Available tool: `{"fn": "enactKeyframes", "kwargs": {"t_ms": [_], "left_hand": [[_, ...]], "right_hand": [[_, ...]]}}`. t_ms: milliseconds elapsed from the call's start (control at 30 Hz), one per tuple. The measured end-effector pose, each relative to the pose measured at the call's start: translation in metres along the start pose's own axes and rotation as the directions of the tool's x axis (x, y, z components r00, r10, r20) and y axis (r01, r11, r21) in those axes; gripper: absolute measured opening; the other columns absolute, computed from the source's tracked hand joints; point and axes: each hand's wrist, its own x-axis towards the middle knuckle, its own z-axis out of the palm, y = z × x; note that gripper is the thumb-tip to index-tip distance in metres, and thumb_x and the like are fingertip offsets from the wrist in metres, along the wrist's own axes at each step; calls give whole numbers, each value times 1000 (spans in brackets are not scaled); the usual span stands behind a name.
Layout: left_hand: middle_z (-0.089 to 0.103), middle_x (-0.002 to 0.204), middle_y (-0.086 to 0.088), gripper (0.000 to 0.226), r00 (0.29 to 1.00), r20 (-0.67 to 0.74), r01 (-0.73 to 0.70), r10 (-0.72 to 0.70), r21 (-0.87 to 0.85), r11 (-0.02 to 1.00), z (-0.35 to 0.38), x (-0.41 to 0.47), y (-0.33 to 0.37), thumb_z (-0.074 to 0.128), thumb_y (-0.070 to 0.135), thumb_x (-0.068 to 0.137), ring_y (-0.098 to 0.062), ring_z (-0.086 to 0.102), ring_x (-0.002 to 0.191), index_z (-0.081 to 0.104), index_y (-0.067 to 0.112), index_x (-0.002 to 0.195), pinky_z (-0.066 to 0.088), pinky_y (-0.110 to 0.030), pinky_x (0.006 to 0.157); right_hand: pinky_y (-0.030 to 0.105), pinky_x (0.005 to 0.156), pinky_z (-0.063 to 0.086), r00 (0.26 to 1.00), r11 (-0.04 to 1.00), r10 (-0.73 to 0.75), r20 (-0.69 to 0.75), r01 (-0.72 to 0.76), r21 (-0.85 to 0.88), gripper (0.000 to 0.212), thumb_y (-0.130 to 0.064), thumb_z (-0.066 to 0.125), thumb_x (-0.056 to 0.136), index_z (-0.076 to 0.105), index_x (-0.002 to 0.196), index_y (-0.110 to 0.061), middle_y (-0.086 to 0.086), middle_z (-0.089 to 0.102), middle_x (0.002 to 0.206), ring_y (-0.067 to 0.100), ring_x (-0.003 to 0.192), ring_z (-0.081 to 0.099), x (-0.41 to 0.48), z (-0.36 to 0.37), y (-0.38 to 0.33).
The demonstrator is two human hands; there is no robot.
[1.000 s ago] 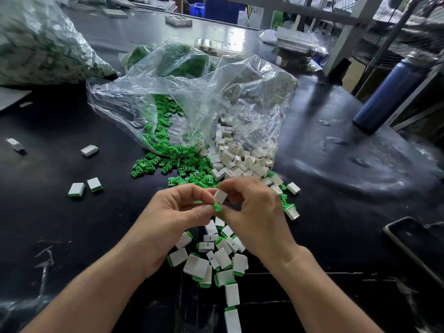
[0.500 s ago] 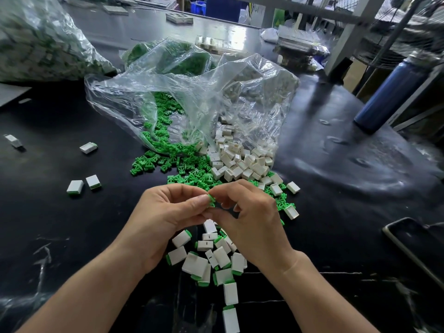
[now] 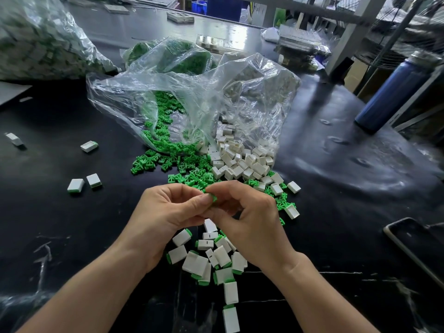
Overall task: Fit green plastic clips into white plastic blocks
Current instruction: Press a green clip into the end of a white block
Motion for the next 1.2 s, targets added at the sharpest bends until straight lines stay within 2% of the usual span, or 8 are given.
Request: {"fn": "enactKeyframes", "kwargs": {"t_ms": [100,167,267,467,667,1033,1100,1200], "left_hand": [[69,63,-11,17,1000,-2,2,-2,-9,1000,-1,1,-1,73,26,48,-15,67,58,72,13,57,52,-18,51],[69,66,-13,11,1000,-11,-19,19,-16,1000,-1,2,-1,71,19,53,-17,68,60,71,11,59,53,-19,53],[70,68,-11,8,997,-26,-72,72,2,997,-1,1,-1,70,11,55,-18,69,62,71,15,62,53,-20,54],[72,76,-9,48,997,-35,-67,68,41,997,0,0,-2,71,8,51,-20,70,72,62,19,97,53,-19,56],[71,75,-17,18,998,18,-66,65,76,995,3,-2,-1,73,9,52,-20,66,67,72,7,70,56,-21,62],[72,74,-14,18,998,30,-65,61,171,983,2,-3,-2,75,15,56,-18,68,67,74,12,73,53,-18,59],[71,73,-16,19,998,40,-61,55,170,983,1,-4,-1,75,16,55,-19,67,64,73,10,73,54,-20,57],[70,71,-20,20,998,46,-54,47,160,986,2,-5,-1,73,16,55,-20,66,60,72,7,72,56,-25,55]], "right_hand": [[19,63,52,997,994,68,26,-70,87,12,-8,70,77,68,86,-14,-6,67,74,4,68,64,2,-3,1],[13,62,48,993,986,122,1,-121,118,23,-3,69,78,64,79,-25,-12,63,68,0,64,61,5,-8,3],[19,64,52,978,962,207,-20,-199,188,30,-2,67,80,62,75,-32,-11,64,65,7,65,63,7,-14,7],[18,65,50,974,950,226,2,-220,222,30,-4,65,82,62,75,-32,-12,65,67,5,65,62,7,-13,6],[26,71,55,983,958,182,12,-180,224,31,-3,66,82,64,78,-34,-10,66,71,7,69,64,6,-11,2],[24,70,55,984,963,178,31,-180,200,29,-5,68,81,65,76,-34,-12,67,72,6,71,65,6,-11,3],[18,66,52,983,966,177,39,-181,185,28,-5,68,80,66,76,-33,-15,66,68,2,68,64,6,-10,4],[13,64,49,982,966,181,47,-187,181,17,-4,69,80,71,82,-20,-16,65,68,-2,66,62,6,-11,5]]}}
